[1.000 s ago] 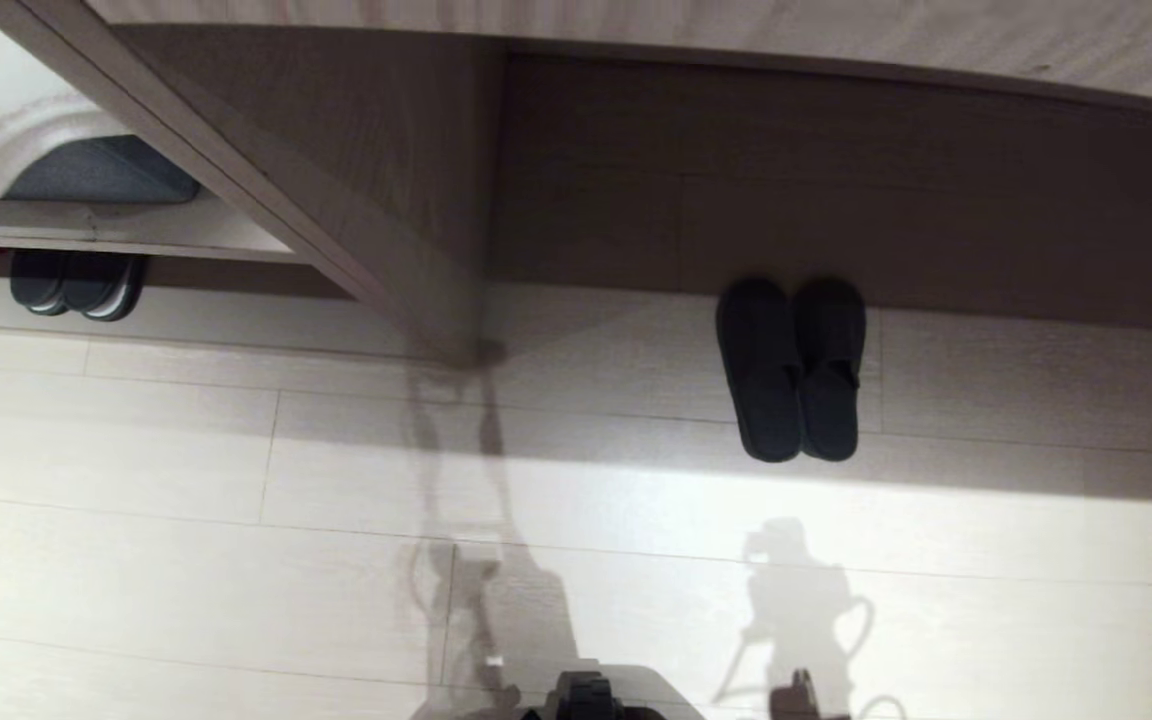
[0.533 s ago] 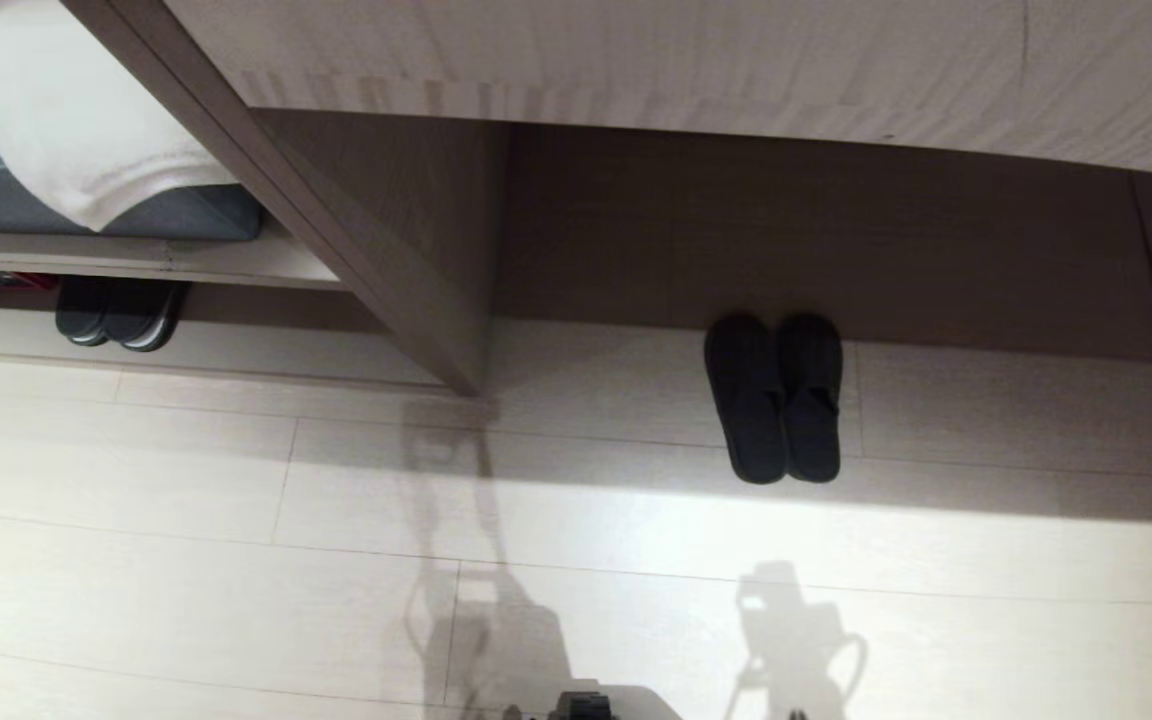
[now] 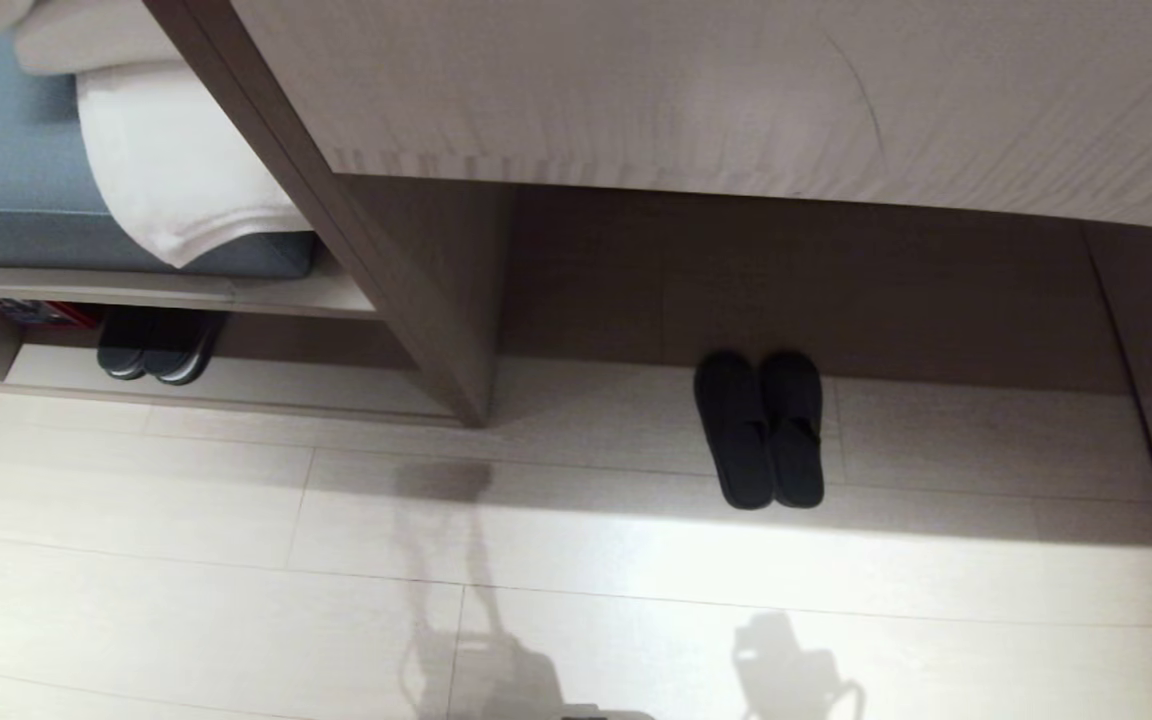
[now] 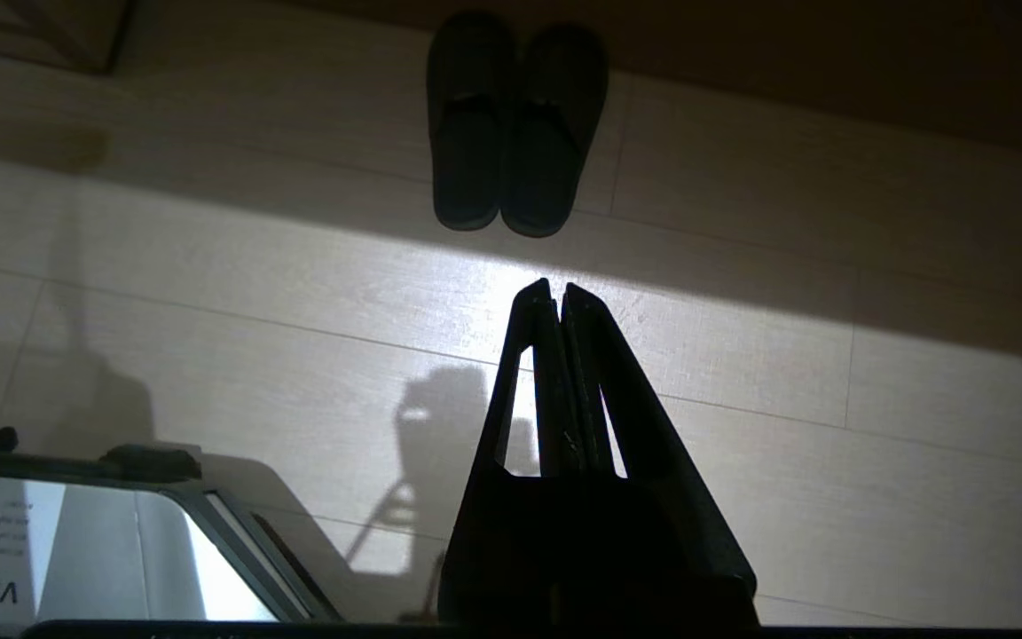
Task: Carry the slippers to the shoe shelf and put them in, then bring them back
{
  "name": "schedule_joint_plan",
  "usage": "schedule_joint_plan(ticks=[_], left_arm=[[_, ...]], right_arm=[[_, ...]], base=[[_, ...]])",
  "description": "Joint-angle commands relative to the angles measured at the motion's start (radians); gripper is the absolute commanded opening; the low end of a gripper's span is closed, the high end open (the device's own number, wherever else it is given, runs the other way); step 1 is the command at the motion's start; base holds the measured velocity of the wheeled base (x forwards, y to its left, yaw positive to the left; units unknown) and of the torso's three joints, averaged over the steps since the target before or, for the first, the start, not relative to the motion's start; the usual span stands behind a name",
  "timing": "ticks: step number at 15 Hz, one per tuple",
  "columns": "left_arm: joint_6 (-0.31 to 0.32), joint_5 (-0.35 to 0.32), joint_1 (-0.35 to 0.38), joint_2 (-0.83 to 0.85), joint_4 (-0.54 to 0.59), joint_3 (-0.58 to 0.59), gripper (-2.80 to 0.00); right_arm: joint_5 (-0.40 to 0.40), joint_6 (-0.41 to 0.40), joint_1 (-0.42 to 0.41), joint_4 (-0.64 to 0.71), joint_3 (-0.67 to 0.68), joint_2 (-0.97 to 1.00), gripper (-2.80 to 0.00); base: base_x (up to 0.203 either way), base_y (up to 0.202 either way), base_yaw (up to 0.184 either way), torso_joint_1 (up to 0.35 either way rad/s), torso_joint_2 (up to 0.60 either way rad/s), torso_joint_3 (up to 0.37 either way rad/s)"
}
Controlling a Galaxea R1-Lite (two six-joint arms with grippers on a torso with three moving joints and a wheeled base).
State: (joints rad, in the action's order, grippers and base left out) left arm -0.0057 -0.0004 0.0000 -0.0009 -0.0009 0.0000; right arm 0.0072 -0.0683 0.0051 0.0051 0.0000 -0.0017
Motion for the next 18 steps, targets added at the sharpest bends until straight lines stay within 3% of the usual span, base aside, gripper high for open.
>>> schedule_joint_plan(ticks=[1, 18], left_arm=[[0.000, 0.000, 0.000, 0.001, -0.001, 0.000, -2.80], [0.001, -0.001, 0.000, 0.001, -0.001, 0.000, -2.80]], right_arm=[[0.000, -0.001, 0.001, -0.001, 0.002, 0.000, -2.80], [-0.002, 0.015, 0.000, -0.002, 0.002, 0.000, -2.80]], base=[[0.000, 0.000, 0.000, 0.002, 0.00, 0.198], [0.000, 0.000, 0.000, 0.001, 0.00, 0.203]])
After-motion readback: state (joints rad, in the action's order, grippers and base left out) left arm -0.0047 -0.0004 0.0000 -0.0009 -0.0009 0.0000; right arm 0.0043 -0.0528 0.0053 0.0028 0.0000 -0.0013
